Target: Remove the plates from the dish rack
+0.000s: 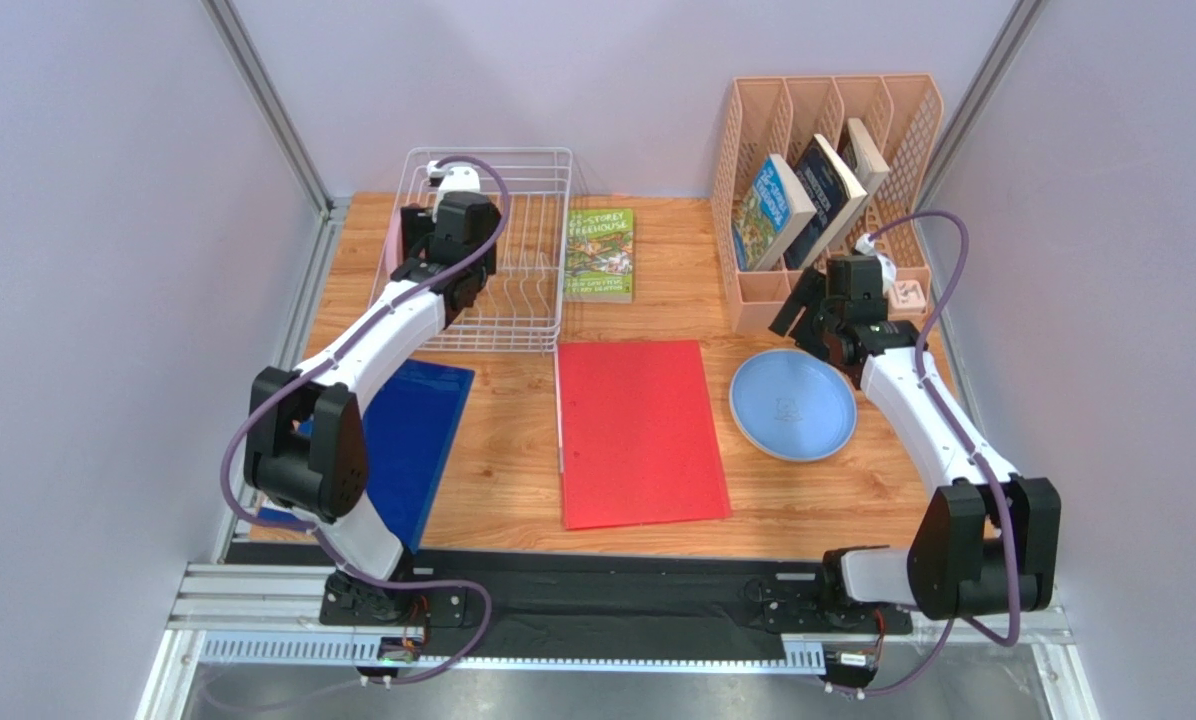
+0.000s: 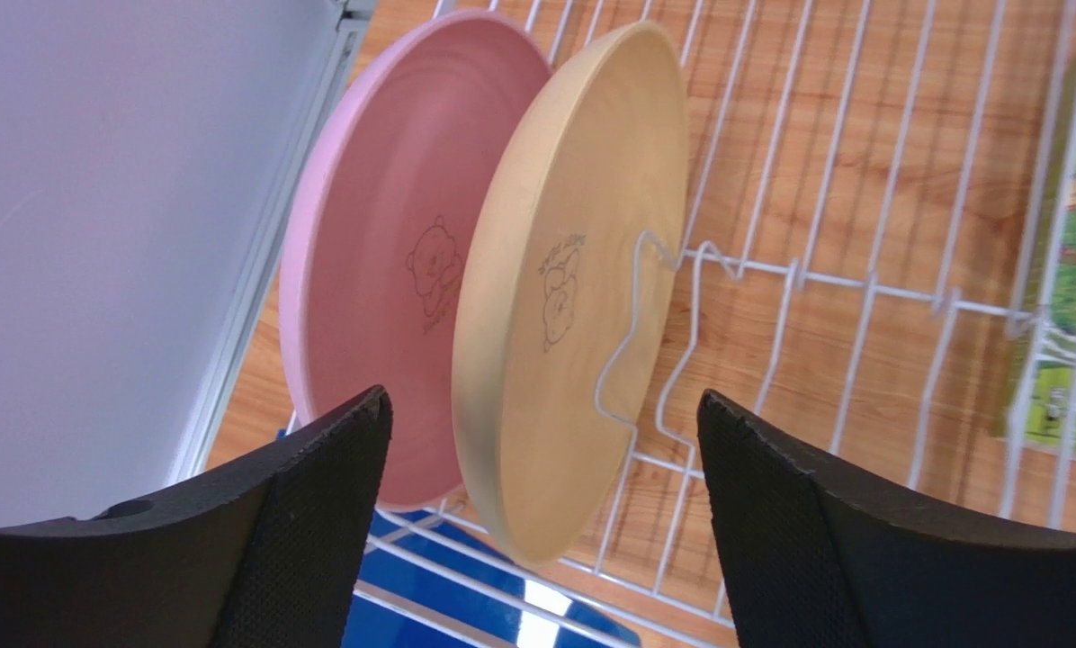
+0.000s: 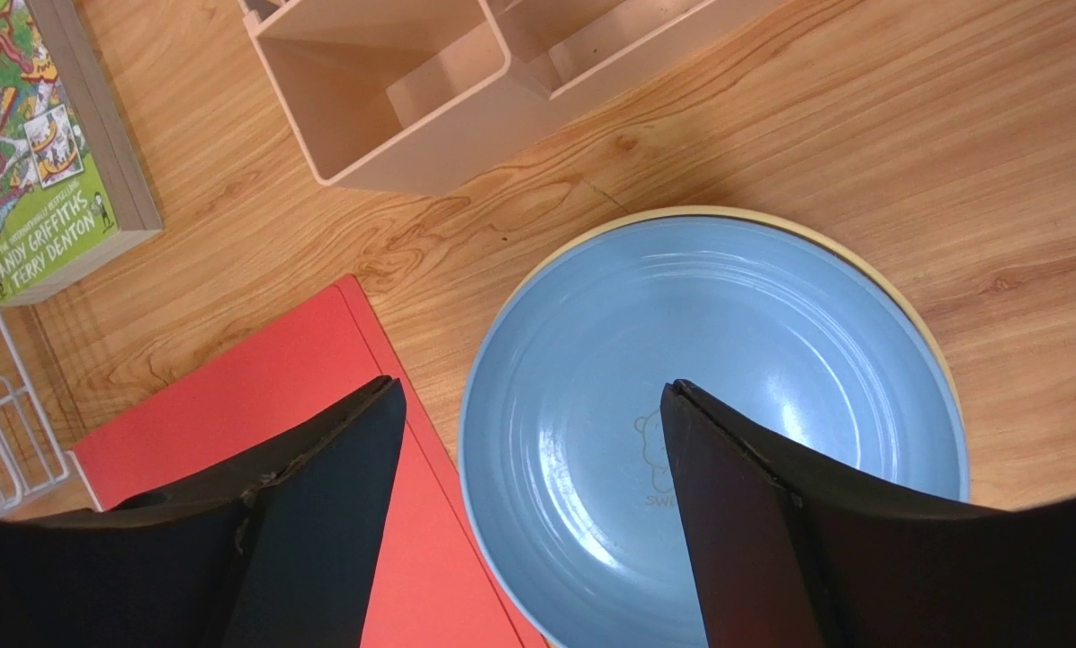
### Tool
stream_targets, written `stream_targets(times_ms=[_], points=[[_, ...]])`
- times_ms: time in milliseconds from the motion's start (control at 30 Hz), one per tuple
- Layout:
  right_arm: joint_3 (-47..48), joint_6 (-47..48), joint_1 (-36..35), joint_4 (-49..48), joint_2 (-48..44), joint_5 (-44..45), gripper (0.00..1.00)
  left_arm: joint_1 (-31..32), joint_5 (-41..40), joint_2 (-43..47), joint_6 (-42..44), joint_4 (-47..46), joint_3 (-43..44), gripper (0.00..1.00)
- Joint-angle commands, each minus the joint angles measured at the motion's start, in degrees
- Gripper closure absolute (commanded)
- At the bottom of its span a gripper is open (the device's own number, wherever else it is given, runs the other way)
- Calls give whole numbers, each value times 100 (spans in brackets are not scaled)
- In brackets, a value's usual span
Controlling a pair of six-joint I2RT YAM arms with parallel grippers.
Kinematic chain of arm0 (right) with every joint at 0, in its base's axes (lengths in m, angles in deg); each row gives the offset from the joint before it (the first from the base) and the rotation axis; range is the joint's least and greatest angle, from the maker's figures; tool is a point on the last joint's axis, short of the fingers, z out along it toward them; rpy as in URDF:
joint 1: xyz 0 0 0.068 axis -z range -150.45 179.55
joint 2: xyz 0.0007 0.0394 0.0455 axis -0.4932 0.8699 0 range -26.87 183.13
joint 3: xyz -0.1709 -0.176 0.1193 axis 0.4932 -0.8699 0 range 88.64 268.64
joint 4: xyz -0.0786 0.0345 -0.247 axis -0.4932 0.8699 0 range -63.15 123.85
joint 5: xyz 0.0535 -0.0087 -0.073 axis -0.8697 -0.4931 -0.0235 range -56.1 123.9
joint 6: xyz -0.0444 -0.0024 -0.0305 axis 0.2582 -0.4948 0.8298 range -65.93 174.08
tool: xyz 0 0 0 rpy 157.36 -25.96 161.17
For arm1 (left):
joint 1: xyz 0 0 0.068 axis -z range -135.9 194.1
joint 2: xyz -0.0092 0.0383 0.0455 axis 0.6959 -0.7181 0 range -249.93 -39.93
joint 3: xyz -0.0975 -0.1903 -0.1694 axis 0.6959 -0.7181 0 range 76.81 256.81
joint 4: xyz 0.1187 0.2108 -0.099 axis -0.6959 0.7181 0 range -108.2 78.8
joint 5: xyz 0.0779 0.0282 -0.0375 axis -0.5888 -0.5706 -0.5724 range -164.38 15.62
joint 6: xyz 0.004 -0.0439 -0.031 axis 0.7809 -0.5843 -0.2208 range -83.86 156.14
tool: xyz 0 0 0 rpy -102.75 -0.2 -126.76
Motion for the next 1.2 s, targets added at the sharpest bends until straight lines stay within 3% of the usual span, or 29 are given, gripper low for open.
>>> stream_targets(times_ms=[0, 33, 200, 233, 300, 333, 400, 433, 533, 700, 967, 1167], points=[[335, 233, -11, -267, 87, -202, 25, -28, -514, -271, 186, -274, 171, 14], [343, 242, -19, -276, 113, -211, 25, -29, -549, -315, 186, -248, 206, 21], [352, 251, -11, -364, 298, -298, 25, -29, -725, -596, 291, -213, 364, 37], [370, 242, -10, -364, 333, -325, 26, -29, -760, -605, 291, -221, 356, 47], [405, 233, -19, -373, 447, -386, 25, -29, -778, -605, 292, -230, 338, 58], [414, 233, -11, -373, 500, -404, 26, -29, -787, -596, 291, -239, 338, 70], [431, 251, -19, -373, 544, -422, 26, -29, -787, -579, 326, -300, 312, 77], [431, 251, -19, -381, 588, -422, 26, -29, -813, -570, 370, -335, 312, 89], [440, 251, -19, -373, 649, -474, 26, -29, -874, -605, 458, -511, 268, 100], [466, 268, -19, -382, 720, -536, 27, 6, -1234, -728, 467, -617, 320, 100], [484, 277, -19, -399, 747, -589, 27, 226, -2913, -1238, 1108, -986, 724, 100], [484, 295, -19, -399, 729, -589, 27, 244, -2949, -957, 1205, -951, 821, 100]])
